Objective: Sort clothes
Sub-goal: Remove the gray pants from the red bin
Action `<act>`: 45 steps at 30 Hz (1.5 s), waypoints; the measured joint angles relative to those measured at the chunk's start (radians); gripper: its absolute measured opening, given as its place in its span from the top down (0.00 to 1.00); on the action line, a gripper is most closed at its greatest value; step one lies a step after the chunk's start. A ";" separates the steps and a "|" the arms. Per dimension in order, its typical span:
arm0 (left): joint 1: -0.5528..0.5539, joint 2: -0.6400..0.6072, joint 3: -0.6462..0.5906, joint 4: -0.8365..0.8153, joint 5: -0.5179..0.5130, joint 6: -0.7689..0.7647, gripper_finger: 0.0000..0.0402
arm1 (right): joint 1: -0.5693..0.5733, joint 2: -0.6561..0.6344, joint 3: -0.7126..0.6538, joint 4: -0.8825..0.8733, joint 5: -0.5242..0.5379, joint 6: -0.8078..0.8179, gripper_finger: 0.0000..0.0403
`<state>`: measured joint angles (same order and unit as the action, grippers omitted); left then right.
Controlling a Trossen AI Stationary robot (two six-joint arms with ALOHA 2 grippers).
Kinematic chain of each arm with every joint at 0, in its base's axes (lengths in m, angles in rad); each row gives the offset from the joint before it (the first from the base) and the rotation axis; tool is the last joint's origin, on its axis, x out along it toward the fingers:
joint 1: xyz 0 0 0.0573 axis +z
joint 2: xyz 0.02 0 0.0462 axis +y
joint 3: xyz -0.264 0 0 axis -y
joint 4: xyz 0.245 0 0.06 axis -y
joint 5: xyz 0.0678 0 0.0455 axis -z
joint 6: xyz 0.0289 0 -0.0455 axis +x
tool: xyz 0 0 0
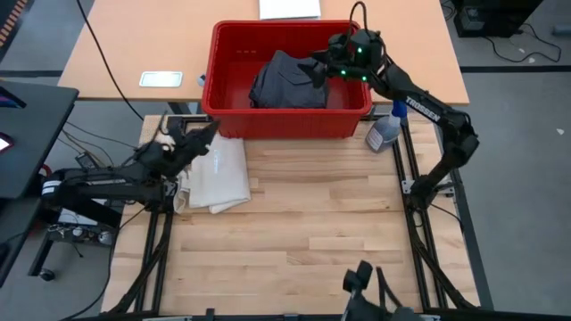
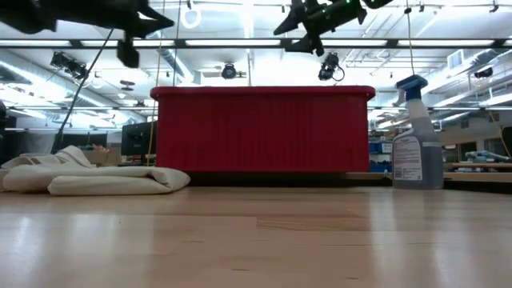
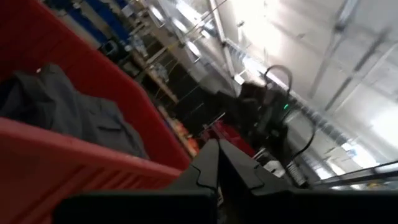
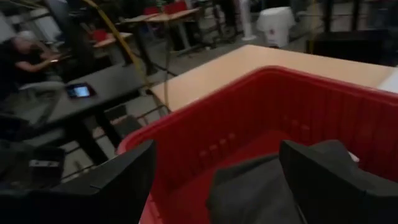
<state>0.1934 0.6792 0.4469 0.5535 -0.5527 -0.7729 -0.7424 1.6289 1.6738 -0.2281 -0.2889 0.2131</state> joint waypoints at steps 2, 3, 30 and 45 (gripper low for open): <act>0.010 0.055 0.046 -0.008 0.002 -0.006 0.97 | -0.026 0.007 0.009 0.013 -0.056 0.000 0.14; 0.019 0.083 0.076 -0.028 0.013 -0.005 0.97 | -0.039 0.007 0.009 0.011 -0.077 0.000 0.14; 0.532 0.827 0.891 -0.692 0.682 0.090 0.78 | -0.204 0.170 0.008 -0.171 -0.122 0.020 0.08; 0.604 1.054 0.892 -0.563 0.745 0.095 0.32 | -0.195 0.271 0.007 -0.369 -0.117 0.195 0.02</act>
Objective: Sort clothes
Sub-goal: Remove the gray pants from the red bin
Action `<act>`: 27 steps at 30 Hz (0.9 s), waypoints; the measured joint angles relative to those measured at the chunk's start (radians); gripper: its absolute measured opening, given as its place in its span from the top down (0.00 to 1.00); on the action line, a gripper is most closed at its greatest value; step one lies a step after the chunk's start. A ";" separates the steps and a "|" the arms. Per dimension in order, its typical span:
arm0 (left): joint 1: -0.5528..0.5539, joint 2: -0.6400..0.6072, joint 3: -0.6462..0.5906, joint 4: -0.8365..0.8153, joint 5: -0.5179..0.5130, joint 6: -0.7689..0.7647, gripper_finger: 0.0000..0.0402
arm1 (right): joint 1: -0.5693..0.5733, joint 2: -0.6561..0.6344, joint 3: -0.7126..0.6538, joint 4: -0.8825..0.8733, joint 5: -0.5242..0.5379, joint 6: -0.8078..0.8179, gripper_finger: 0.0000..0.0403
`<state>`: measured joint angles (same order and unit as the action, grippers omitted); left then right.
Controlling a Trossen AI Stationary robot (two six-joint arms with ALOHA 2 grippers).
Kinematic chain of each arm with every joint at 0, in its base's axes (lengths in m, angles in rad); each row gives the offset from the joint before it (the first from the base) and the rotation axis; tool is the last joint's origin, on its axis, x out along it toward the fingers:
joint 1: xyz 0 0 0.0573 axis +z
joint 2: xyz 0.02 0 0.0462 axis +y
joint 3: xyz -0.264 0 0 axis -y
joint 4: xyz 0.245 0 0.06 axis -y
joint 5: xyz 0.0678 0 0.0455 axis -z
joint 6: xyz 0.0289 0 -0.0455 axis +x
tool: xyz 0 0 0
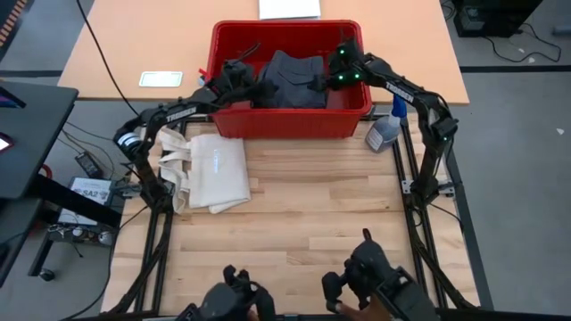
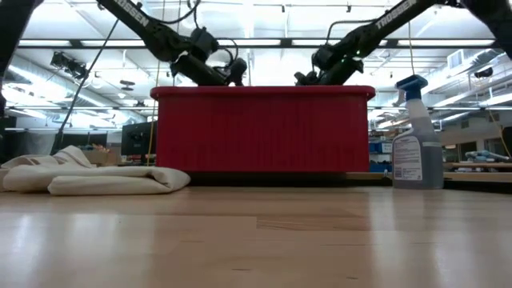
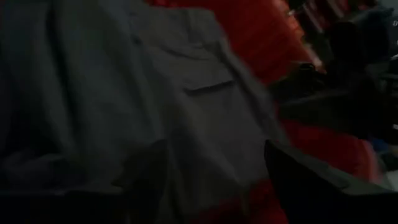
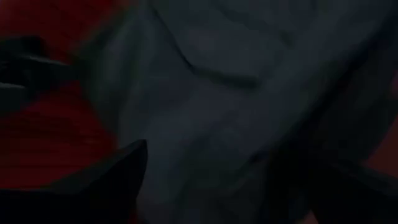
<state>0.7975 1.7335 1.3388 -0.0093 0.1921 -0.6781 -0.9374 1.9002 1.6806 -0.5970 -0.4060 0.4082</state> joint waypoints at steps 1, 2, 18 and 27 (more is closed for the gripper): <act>0.005 0.002 0.000 -0.008 0.004 0.017 0.33 | 0.001 0.014 0.000 -0.016 -0.002 0.028 0.02; 0.010 0.003 0.000 -0.016 0.010 0.042 0.33 | 0.001 0.025 -0.001 -0.031 -0.010 0.049 0.03; 0.051 -0.007 0.000 -0.112 0.048 0.203 0.39 | -0.024 0.022 0.013 -0.215 -0.103 0.028 0.03; 0.052 -0.006 0.000 -0.049 0.102 0.203 0.42 | -0.016 0.035 -0.013 0.025 -0.152 0.099 0.08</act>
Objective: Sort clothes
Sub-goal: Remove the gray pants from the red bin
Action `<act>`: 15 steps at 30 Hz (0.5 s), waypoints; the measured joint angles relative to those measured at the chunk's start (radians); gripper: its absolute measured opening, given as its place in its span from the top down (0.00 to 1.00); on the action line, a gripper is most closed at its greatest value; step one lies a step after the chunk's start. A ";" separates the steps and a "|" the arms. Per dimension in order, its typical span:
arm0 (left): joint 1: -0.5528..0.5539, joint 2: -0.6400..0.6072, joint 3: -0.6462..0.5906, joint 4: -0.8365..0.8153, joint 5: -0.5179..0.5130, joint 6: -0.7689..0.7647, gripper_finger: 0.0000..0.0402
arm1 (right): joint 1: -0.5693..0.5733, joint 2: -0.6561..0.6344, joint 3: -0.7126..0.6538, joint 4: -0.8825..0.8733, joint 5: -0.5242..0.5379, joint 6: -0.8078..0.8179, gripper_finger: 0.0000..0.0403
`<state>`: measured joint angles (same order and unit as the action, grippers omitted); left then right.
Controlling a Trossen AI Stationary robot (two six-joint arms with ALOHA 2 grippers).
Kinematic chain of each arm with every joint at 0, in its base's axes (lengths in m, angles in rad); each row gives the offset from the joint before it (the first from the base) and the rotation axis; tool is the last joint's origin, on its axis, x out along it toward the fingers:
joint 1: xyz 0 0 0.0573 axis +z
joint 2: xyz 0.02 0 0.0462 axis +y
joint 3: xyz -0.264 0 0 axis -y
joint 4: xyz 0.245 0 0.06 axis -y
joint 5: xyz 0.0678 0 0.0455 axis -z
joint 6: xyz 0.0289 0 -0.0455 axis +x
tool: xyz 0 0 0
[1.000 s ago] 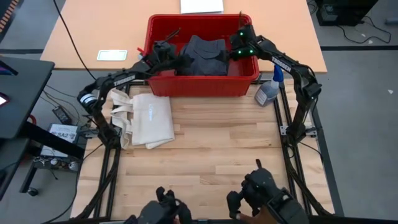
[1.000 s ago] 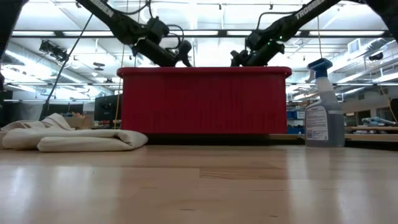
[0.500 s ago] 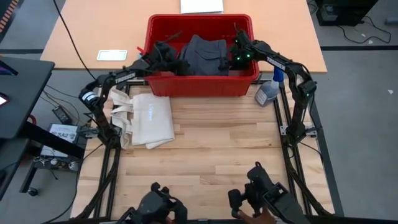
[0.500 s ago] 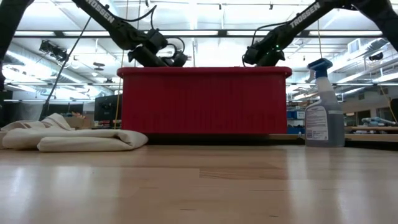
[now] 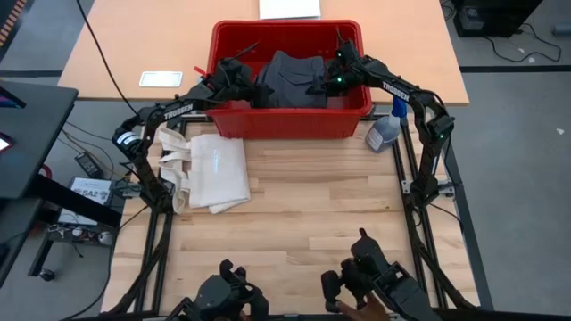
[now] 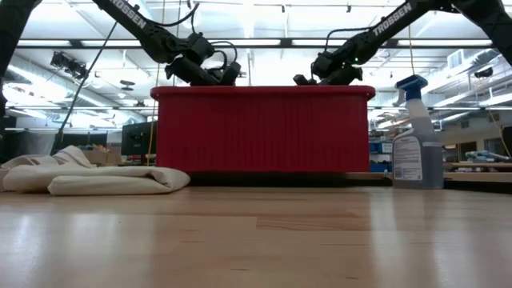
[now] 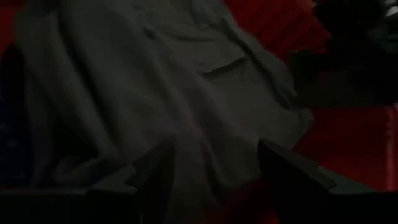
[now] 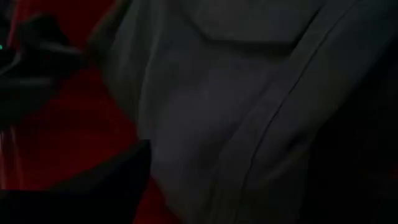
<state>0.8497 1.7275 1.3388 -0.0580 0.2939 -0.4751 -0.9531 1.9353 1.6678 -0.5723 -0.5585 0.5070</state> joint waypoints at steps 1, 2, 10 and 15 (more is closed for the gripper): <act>0.000 0.000 0.000 0.011 0.000 0.000 0.42 | 0.000 0.009 -0.004 0.017 -0.011 0.023 0.11; 0.000 0.000 0.000 0.020 0.000 -0.001 0.42 | -0.004 0.023 -0.005 0.018 -0.026 0.042 0.14; -0.001 -0.004 0.000 0.038 0.075 -0.010 0.42 | -0.017 0.049 -0.008 -0.097 -0.003 -0.035 0.39; -0.006 -0.004 0.000 0.038 0.091 -0.008 0.42 | -0.016 -0.012 -0.008 -0.112 0.064 -0.039 0.40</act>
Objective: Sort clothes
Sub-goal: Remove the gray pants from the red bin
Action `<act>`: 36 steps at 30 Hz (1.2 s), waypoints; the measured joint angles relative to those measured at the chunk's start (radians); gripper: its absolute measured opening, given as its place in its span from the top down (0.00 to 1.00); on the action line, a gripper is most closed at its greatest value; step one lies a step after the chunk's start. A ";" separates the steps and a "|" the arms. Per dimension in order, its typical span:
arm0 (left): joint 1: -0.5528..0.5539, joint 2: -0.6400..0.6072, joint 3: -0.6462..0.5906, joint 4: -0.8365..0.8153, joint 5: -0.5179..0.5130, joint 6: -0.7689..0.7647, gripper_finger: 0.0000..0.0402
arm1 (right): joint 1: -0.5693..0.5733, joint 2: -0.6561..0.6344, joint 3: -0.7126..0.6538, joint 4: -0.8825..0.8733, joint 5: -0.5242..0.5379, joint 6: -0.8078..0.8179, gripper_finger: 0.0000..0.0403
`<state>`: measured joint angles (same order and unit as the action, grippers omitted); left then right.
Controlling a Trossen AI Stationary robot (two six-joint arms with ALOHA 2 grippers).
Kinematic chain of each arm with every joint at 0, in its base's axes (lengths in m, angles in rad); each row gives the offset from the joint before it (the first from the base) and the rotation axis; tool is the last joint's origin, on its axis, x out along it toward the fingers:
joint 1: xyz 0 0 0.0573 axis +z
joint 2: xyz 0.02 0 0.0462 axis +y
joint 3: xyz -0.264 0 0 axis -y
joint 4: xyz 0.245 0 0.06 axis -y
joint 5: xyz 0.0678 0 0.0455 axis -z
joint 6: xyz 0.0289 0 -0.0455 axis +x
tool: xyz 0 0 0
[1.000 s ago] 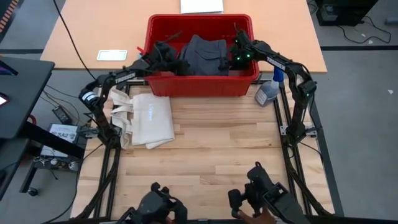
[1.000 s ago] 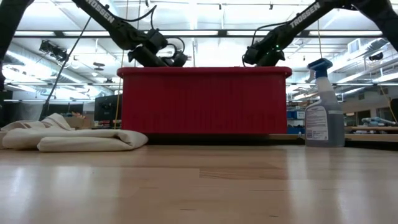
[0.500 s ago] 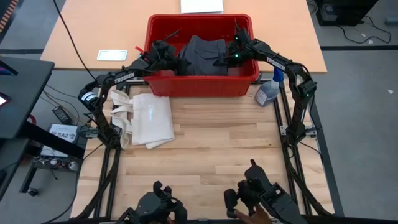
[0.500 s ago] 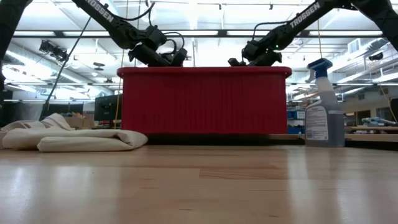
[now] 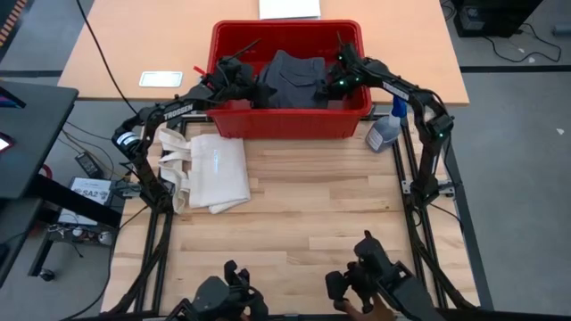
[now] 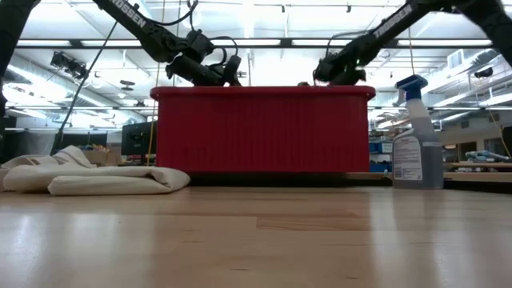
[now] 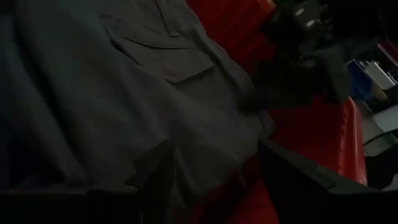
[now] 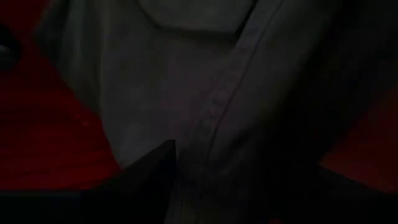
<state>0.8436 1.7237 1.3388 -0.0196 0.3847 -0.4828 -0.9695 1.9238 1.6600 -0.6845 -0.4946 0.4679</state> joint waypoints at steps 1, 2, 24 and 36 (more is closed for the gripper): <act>0.000 0.000 0.000 0.000 0.000 0.000 0.42 | 0.001 -0.019 0.000 -0.011 0.037 0.000 0.40; 0.001 0.000 0.000 0.001 0.000 0.000 0.42 | 0.003 -0.034 0.001 -0.026 0.080 0.001 0.40; 0.037 0.000 0.000 0.032 0.052 0.011 0.42 | 0.024 -0.051 -0.165 0.105 0.349 0.480 0.17; 0.042 0.000 0.000 0.030 0.112 0.023 0.42 | 0.029 -0.046 -0.286 0.345 0.533 0.489 0.18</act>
<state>0.8852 1.7233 1.3388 0.0106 0.4968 -0.4603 -0.9404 1.8778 1.3743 -0.3396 0.0388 0.9565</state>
